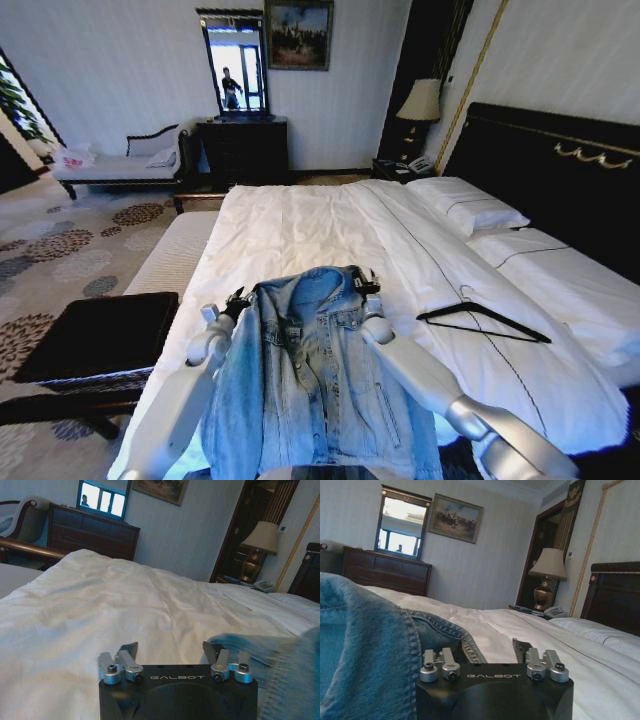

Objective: Pick up the clothes from the bed and hang them on the clothes hanger.

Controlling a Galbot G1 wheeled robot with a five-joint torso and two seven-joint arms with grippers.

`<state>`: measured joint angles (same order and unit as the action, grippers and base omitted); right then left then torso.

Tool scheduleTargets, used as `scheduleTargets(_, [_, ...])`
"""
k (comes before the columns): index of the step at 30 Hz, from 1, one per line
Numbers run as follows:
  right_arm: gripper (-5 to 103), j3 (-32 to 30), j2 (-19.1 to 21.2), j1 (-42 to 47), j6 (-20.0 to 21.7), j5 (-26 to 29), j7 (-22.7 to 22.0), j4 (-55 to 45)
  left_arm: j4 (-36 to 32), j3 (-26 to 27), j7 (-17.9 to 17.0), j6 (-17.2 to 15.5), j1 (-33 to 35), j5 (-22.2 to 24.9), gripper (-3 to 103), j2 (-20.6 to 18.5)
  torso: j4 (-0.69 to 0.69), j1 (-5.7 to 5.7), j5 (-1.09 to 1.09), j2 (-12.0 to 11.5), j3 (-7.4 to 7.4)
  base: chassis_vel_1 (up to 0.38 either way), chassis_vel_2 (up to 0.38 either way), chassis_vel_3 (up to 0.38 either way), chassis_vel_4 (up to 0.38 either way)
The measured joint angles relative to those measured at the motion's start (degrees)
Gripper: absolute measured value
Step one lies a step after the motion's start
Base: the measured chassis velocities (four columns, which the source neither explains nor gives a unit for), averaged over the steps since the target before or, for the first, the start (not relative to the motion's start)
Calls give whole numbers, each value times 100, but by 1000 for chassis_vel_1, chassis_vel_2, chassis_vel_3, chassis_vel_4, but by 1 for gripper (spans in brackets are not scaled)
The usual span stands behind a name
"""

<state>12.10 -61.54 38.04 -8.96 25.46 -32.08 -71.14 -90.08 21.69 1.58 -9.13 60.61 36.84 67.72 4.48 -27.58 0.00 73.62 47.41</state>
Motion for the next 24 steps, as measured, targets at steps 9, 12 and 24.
scheduleTargets(9, [96,560,460,-14,1217,303,-403,-514,-504,326,-28,-61,541,-65,100,-59,-2,-1,1,0,0,0,0,0,0])
scheduleTargets(12, [99,586,705,54,1399,653,-261,-839,-665,463,-40,-66,718,-76,100,-75,0,0,-1,0,0,0,0,0,0])
scheduleTargets(24, [100,-712,1498,1609,-312,1722,1179,-3298,-3603,2126,-591,57,1841,415,100,20,1,0,1,1,0,0,0,0,0])
